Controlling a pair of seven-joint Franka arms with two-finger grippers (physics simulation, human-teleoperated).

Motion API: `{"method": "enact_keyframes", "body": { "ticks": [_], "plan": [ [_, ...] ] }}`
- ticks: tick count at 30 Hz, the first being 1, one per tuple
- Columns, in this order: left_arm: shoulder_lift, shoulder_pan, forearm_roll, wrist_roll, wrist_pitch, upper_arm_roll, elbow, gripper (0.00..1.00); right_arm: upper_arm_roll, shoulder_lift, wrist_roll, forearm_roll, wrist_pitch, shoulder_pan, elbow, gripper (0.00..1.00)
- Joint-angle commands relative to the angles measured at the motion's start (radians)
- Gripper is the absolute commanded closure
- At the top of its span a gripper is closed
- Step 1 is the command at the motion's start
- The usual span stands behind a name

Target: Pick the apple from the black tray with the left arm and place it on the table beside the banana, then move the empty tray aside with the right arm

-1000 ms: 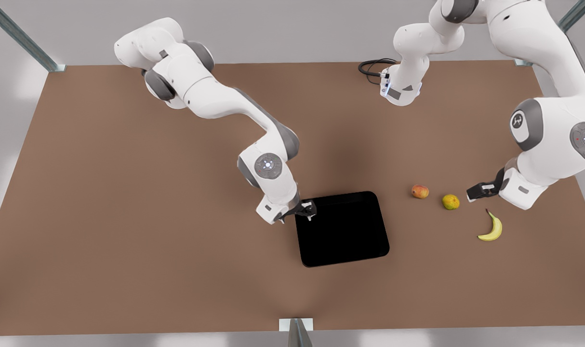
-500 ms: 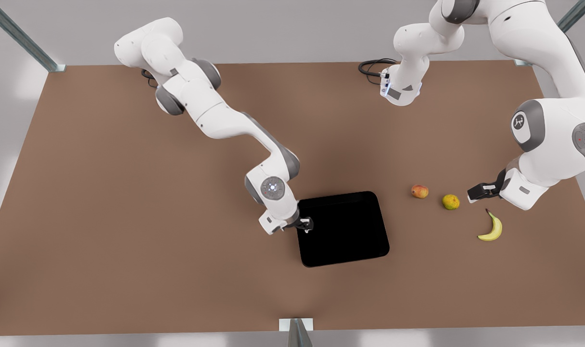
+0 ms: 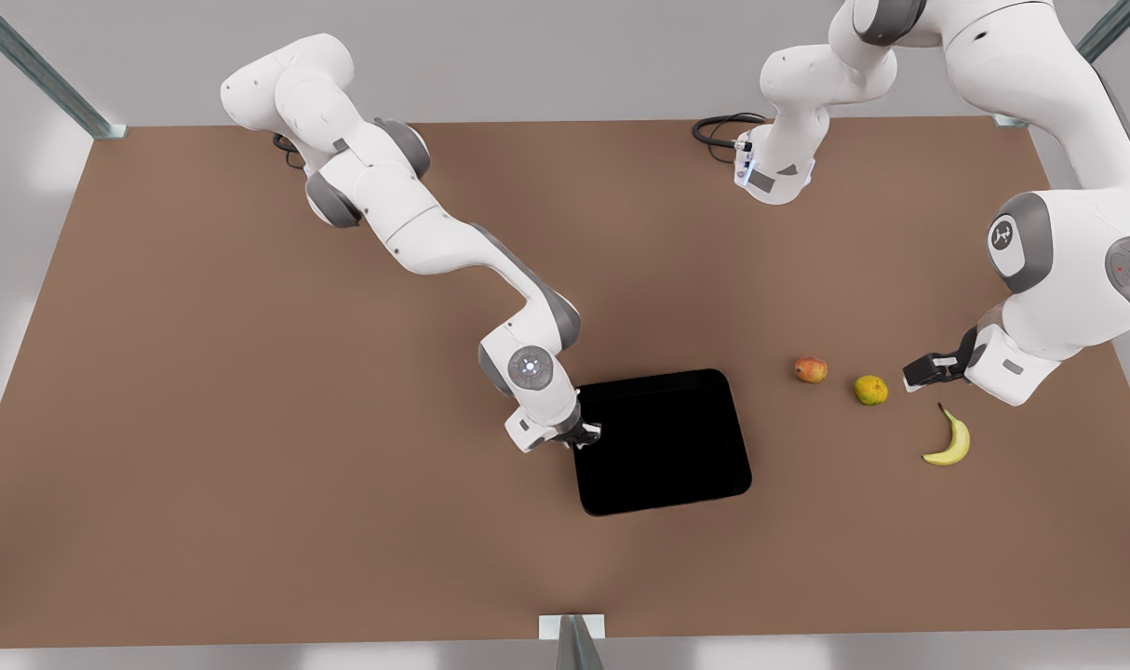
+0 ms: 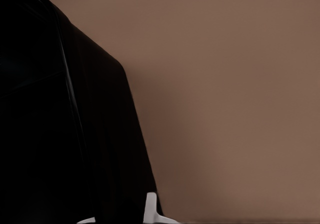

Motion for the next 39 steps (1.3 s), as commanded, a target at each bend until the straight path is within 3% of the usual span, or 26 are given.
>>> {"method": "enact_keyframes", "body": {
  "ticks": [1, 3, 11, 13, 15, 22, 26, 33, 39],
  "plan": [
    [-0.001, 0.0, 0.002, 0.003, 0.0, 0.0, 0.001, 0.0, 0.002, -0.002, -0.014, 0.001, 0.002, 0.0, 0.0, 0.73],
    [-0.001, 0.0, 0.002, 0.003, 0.0, 0.0, 0.001, 0.0, 0.006, -0.003, -0.026, 0.004, 0.001, -0.002, 0.0, 0.79],
    [-0.001, 0.0, 0.0, 0.003, 0.0, 0.0, -0.001, 0.0, 0.078, -0.121, -0.083, 0.004, -0.174, -0.058, -0.001, 0.85],
    [-0.001, 0.0, 0.0, 0.003, 0.0, 0.0, -0.001, 0.0, 0.078, -0.164, -0.126, 0.004, -0.274, -0.074, -0.001, 0.83],
    [-0.001, 0.0, 0.0, 0.003, 0.0, 0.0, -0.001, 0.0, 0.08, -0.212, -0.192, 0.004, -0.39, -0.106, -0.003, 0.92],
    [0.0, 0.0, 0.002, 0.003, 0.0, 0.0, -0.001, 0.0, 0.078, -0.374, -0.521, 0.003, -0.791, -0.29, -0.001, 0.91],
    [0.002, 0.003, 0.0, 0.007, 0.0, 0.002, -0.004, 0.0, 0.072, -0.454, -0.848, -0.048, -0.912, -0.434, 0.0, 0.91],
    [0.0, -0.055, -0.004, 0.004, -0.08, -0.026, -0.002, 0.0, 0.071, -0.506, -1.17, -0.042, -0.949, -0.672, 0.0, 0.91],
    [-0.036, -0.051, -0.004, 0.009, -0.24, -0.02, 0.077, 0.0, -0.003, -0.393, -1.244, -0.046, -0.737, -0.703, -0.007, 0.91]
  ]
}}
